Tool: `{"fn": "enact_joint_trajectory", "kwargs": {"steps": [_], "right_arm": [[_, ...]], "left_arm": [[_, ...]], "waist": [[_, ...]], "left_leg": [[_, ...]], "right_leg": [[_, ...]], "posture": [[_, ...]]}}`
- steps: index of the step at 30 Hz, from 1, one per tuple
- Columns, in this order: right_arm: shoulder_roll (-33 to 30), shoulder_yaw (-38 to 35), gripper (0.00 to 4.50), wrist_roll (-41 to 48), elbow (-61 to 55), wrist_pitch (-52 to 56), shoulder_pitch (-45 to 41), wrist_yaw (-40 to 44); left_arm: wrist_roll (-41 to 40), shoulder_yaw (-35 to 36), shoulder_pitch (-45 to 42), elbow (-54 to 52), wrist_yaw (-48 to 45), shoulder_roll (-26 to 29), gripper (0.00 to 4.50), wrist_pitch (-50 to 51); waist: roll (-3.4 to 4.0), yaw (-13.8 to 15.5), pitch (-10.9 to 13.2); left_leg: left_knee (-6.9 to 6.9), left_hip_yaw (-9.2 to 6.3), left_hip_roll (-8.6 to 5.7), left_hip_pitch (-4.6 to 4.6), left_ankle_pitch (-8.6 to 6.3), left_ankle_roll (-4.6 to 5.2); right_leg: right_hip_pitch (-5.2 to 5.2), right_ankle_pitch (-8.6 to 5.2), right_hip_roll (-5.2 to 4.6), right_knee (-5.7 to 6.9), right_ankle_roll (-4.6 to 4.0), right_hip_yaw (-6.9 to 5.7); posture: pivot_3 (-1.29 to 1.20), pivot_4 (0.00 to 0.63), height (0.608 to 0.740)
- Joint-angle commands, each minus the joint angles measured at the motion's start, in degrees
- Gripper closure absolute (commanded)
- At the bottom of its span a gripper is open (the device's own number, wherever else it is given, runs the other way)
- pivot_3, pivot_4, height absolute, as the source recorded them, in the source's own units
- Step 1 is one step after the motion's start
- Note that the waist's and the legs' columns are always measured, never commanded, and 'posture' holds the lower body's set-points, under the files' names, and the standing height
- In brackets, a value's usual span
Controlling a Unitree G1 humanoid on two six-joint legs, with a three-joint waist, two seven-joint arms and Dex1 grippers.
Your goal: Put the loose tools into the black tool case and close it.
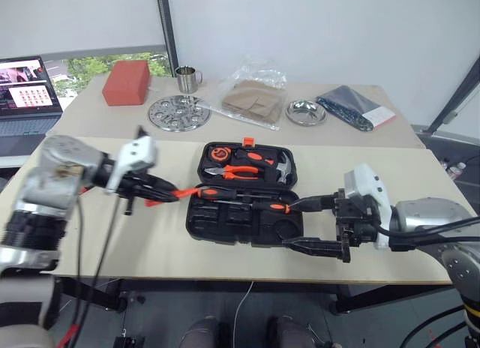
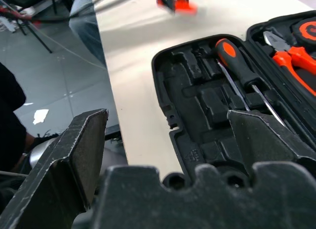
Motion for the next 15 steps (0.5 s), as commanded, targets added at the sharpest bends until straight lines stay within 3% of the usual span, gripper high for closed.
{"fn": "enact_joint_trajectory", "kwargs": {"steps": [1,6,15], "right_arm": [[0.8,-1.4,0.00,0.7,-1.6,-1.5,-0.4,-2.3],[1.9,-1.8,0.00,1.1,-3.3,-1.6,1.3,-5.0],[3.0,-3.7,0.00,3.3,-5.7,-1.1,3.7,-10.0]], "left_arm": [[2.8,-4.7,-5.1,2.9,0.7,-3.7,4.10,-0.4],[6.6,-9.9,-8.4,9.5,1.5,-8.5,4.10,-2.7],[10.8,-12.6,-10.2,18.2,1.5,-11.9,4.10,-10.0]], "waist": [[-0.01,0.0,0.0],[-0.01,-0.1,0.0],[-0.01,0.1,0.0]], "left_leg": [[0.01,0.00,0.00,0.00,0.01,0.02],[0.01,0.01,0.06,0.02,0.06,0.11],[0.03,-0.03,0.06,-0.01,0.03,0.16]], "right_leg": [[0.00,0.00,0.02,0.02,0.00,0.00],[-0.03,0.01,0.14,0.04,-0.02,0.07],[-0.02,0.00,0.10,-0.05,-0.01,0.05]], "posture": [[0.00,0.150,0.734],[0.00,0.150,0.734],[0.00,0.150,0.734]]}}
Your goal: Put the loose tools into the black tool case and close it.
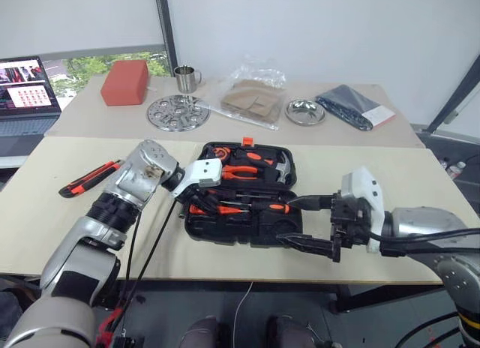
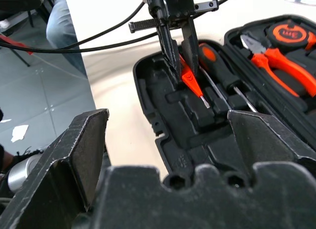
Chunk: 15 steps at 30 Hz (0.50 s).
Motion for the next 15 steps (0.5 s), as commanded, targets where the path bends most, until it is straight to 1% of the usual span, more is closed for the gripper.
{"fn": "enact_joint_trajectory", "kwargs": {"steps": [1,3,5,7,10,13,15], "right_arm": [[0.4,-2.4,0.00,1.8,-2.2,-1.0,0.3,-2.0],[0.5,-2.5,0.00,2.3,-2.5,-1.0,0.4,-2.7],[0.6,-2.6,0.00,2.7,-2.7,-1.0,0.6,-3.3],[0.4,-2.7,0.00,3.1,-2.8,-1.0,0.9,-3.6],[0.2,-2.7,0.00,3.4,-3.1,-1.2,1.6,-3.8],[0.1,-2.7,0.00,3.6,-3.2,-1.4,2.0,-3.9],[0.2,-2.7,0.00,3.6,-3.1,-1.5,2.2,-4.0]], "left_arm": [[1.6,-0.5,-1.7,3.7,0.7,-1.9,4.10,-3.5],[2.1,-0.4,-2.2,5.4,0.7,-2.8,4.10,-4.5],[1.8,0.1,-2.4,6.2,0.2,-3.7,3.09,-5.1],[1.5,0.8,-2.8,6.7,0.3,-4.5,2.45,-4.8],[0.4,2.5,-3.0,6.6,0.7,-4.9,1.20,-4.3],[-3.4,5.7,-2.4,4.6,-0.5,-4.7,0.06,-2.6],[-5.7,8.1,-1.5,3.9,-1.0,-4.1,0.02,-1.7]], "waist": [[0.00,0.1,0.0],[0.00,0.2,0.0],[0.00,0.2,0.0],[0.00,0.2,0.0],[0.00,0.2,0.0],[-0.01,0.2,0.0],[-0.01,0.2,0.0]], "left_leg": [[0.02,-0.01,-0.01,0.00,-0.01,0.01],[0.02,-0.01,-0.05,0.00,-0.04,0.07],[0.08,-0.01,-0.04,0.00,-0.06,0.10],[0.09,-0.01,-0.04,-0.01,-0.06,0.10],[0.12,-0.02,-0.04,-0.03,-0.07,0.11],[0.20,-0.03,-0.03,-0.05,-0.07,0.12],[0.23,-0.03,-0.02,-0.06,-0.09,0.15]], "right_leg": [[0.01,0.00,-0.05,0.01,0.00,-0.02],[0.01,0.00,-0.15,0.02,0.00,-0.04],[0.02,0.01,-0.18,0.03,0.01,-0.04],[0.01,0.01,-0.20,0.04,0.01,-0.04],[0.00,0.01,-0.18,0.06,0.00,-0.07],[0.01,0.01,-0.17,0.08,0.01,-0.07],[0.01,0.01,-0.20,0.08,0.01,-0.06]], "posture": [[0.00,0.150,0.734],[0.00,0.150,0.734],[0.00,0.150,0.734],[0.00,0.150,0.734],[0.00,0.150,0.734],[0.00,0.150,0.734],[0.00,0.150,0.734]]}}
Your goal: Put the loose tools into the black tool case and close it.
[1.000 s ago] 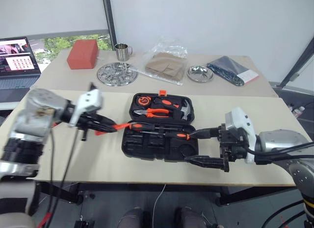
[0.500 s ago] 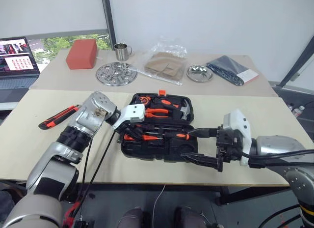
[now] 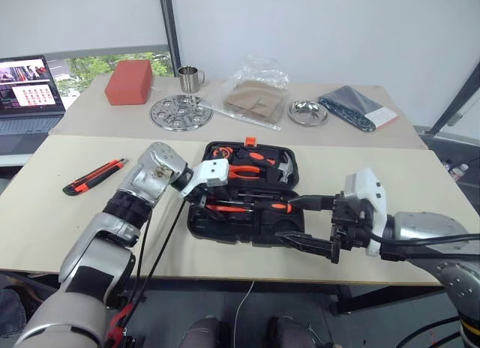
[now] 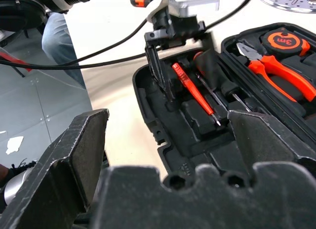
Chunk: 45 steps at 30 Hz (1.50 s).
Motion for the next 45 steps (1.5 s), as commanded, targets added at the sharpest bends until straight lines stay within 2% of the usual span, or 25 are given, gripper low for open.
{"fn": "enact_joint_trajectory", "kwargs": {"steps": [1,4,11,13,21,27,30,34,37,39,40,41,45], "right_arm": [[-0.3,-1.8,0.00,0.9,-1.6,-1.6,0.4,-0.5],[-0.3,-1.8,0.00,0.8,-1.5,-1.6,0.7,-0.7],[-0.1,-2.1,0.00,0.7,-1.6,-2.0,1.5,-1.4],[0.1,-2.0,0.00,0.7,-1.7,-2.0,1.4,-1.8],[0.3,-2.2,0.00,1.2,-1.9,-2.0,2.2,-3.0],[0.9,-1.8,0.00,1.9,-2.2,-1.9,2.5,-3.8],[0.9,-1.0,0.00,1.3,-1.6,-2.5,1.9,-3.4],[1.2,1.4,0.00,-0.2,2.0,-3.4,-2.8,-1.7],[1.6,3.9,0.00,-1.4,5.6,-4.1,-6.9,0.4],[2.1,5.6,0.00,-2.3,8.1,-4.8,-9.3,2.2],[2.5,6.6,0.00,-2.8,9.3,-5.2,-10.5,3.0],[2.9,7.4,0.00,-3.2,10.3,-5.5,-11.5,3.8],[4.2,10.6,0.00,-4.9,13.3,-6.8,-14.7,7.3]], "left_arm": [[-4.8,5.3,0.6,-2.7,-0.6,1.3,0.17,1.4],[-6.7,7.1,1.8,-2.4,-0.6,1.8,1.02,1.7],[-8.3,10.0,4.1,4.3,3.6,-1.9,3.86,1.9],[-7.4,9.4,6.1,5.4,3.9,-2.4,4.43,0.8],[-3.1,6.8,11.4,5.5,7.5,-2.1,4.43,-2.5],[-3.6,7.3,15.1,2.3,8.0,-0.1,4.43,-4.8],[-7.7,11.4,14.4,-1.1,8.9,0.2,4.43,-1.2],[-15.7,19.5,17.5,-14.5,10.7,4.1,4.43,8.9],[-19.9,27.8,23.0,-22.3,15.0,9.4,3.76,15.6],[-20.5,34.0,28.5,-24.9,18.6,13.2,3.01,17.2],[-20.2,37.1,31.9,-25.4,20.1,15.3,2.64,17.4],[-19.9,39.8,35.1,-25.5,21.4,16.9,2.46,17.4],[-16.7,49.1,46.8,-22.0,27.0,21.6,0.99,12.5]], "waist": [[0.00,0.0,0.0],[0.00,-0.2,0.0],[0.00,0.2,0.0],[0.00,0.1,0.0],[0.01,-0.2,-0.1],[0.02,-0.3,-0.3],[0.01,-0.3,-0.3],[-0.02,-0.8,-0.3],[-0.01,-1.2,-0.3],[0.00,-1.4,-0.3],[0.02,-1.6,-0.3],[0.03,-1.8,-0.3],[0.06,-1.7,-0.2]], "left_leg": [[0.00,-0.01,0.00,0.00,-0.01,0.01],[0.00,-0.01,0.00,0.01,-0.01,0.01],[0.02,-0.01,-0.04,0.01,-0.01,0.01],[0.02,-0.01,-0.05,0.01,-0.02,0.03],[0.01,0.00,-0.03,0.08,-0.03,0.03],[-0.05,0.00,0.05,0.39,-0.05,-0.01],[-0.16,0.00,0.06,0.55,-0.25,-0.38],[-0.16,0.03,0.06,0.41,-0.29,-0.43],[-0.18,0.03,0.10,0.33,-0.02,-0.07],[-0.29,0.02,0.09,0.36,-0.01,-0.10],[-0.35,0.02,0.08,0.41,0.00,-0.11],[-0.40,0.03,0.06,0.44,0.00,-0.12],[-0.52,0.06,0.04,0.50,-0.04,-0.19]], "right_leg": [[0.00,0.00,0.00,0.00,0.00,0.00],[0.00,0.00,-0.01,0.00,0.00,0.01],[0.04,0.02,0.03,-0.01,0.04,-0.01],[0.05,0.04,0.03,-0.03,0.08,0.00],[0.11,0.04,0.00,-0.02,0.07,0.00],[0.27,0.05,-0.17,-0.05,0.06,0.09],[0.38,0.05,-0.19,-0.08,0.07,0.11],[0.20,0.06,-0.14,-0.05,0.05,0.17],[0.09,0.06,-0.10,-0.01,0.03,0.17],[0.09,0.03,-0.09,-0.04,0.00,0.14],[0.09,0.01,-0.10,-0.06,-0.02,0.15],[0.11,-0.02,-0.10,-0.06,-0.02,0.15],[0.12,-0.10,-0.04,-0.08,0.01,0.05]], "posture": [[0.00,0.150,0.734],[0.00,0.150,0.734],[0.00,0.150,0.734],[0.00,0.150,0.734],[0.00,0.150,0.734],[0.00,0.150,0.734],[0.00,0.150,0.734],[0.00,0.150,0.734],[0.00,0.150,0.734],[0.00,0.150,0.734],[0.00,0.150,0.734],[0.00,0.150,0.734],[0.00,0.150,0.734]]}}
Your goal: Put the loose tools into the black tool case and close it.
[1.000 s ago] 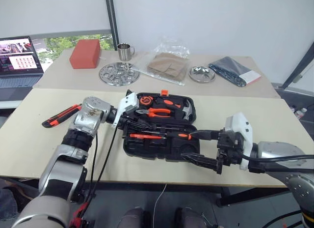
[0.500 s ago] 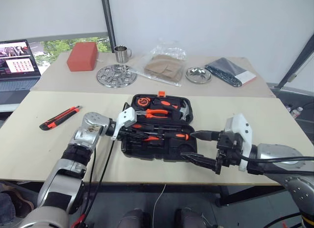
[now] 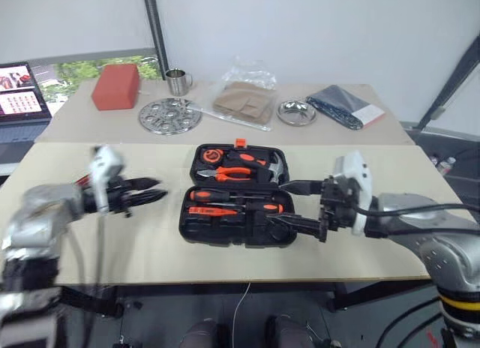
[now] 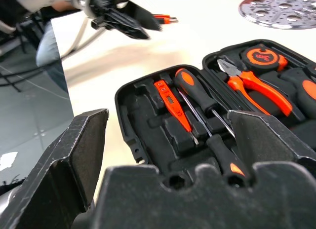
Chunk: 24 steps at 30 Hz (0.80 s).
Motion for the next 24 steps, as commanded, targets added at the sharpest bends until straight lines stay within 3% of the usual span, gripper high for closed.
{"fn": "enact_joint_trajectory", "kwargs": {"steps": [1,3,9,13,18,24], "right_arm": [[1.1,2.2,0.00,-1.4,1.6,-2.7,-3.3,4.0],[1.5,3.3,0.00,-2.3,2.6,-3.2,-4.2,5.4],[2.6,5.1,0.00,-4.5,4.7,-4.3,-5.7,7.9],[2.8,4.8,0.00,-4.9,4.2,-4.3,-5.4,8.0],[2.1,2.9,0.00,-5.1,1.8,-4.1,-3.3,6.6],[1.1,-0.8,0.00,-3.1,-1.7,-2.3,0.0,4.4]], "left_arm": [[2.5,9.3,7.8,3.6,5.1,4.0,0.74,-5.8],[3.4,11.0,10.4,6.0,6.6,5.3,0.04,-8.2],[8.4,4.8,3.0,19.2,9.6,9.9,0.04,-15.8],[15.4,-4.4,-13.1,36.1,11.3,11.0,0.04,-21.8],[24.2,-14.6,-31.7,55.2,14.9,8.6,0.04,-26.0],[28.7,-19.9,-39.1,65.1,17.4,5.3,0.04,-23.7]], "waist": [[0.00,0.2,0.0],[0.00,0.8,0.0],[0.04,2.4,0.1],[-0.01,2.6,0.0],[-0.19,1.8,-0.1],[-0.23,0.1,-0.1]], "left_leg": [[0.00,0.00,0.01,-0.01,-0.09,-0.16],[0.00,-0.01,-0.03,-0.02,-0.28,-0.49],[-0.06,-0.06,-0.10,-0.01,-0.36,-0.65],[-0.07,0.02,-0.15,0.01,-0.36,-0.66],[-0.07,0.28,-0.31,-0.12,-0.31,-0.68],[-0.14,0.29,-0.26,-0.17,-0.28,-0.62]], "right_leg": [[0.00,0.00,-0.01,-0.04,0.00,-0.01],[-0.02,-0.01,-0.01,-0.06,0.00,-0.05],[-0.08,0.12,-0.03,-0.48,0.03,-0.13],[-0.13,0.23,0.03,-0.47,0.05,-0.07],[-0.05,0.32,0.21,0.17,0.03,-0.12],[-0.06,0.13,0.41,-0.02,0.27,-0.07]], "posture": [[0.00,0.150,0.734],[0.00,0.150,0.734],[0.00,0.150,0.734],[0.00,0.150,0.734],[0.00,0.150,0.734],[0.00,0.150,0.734]]}}
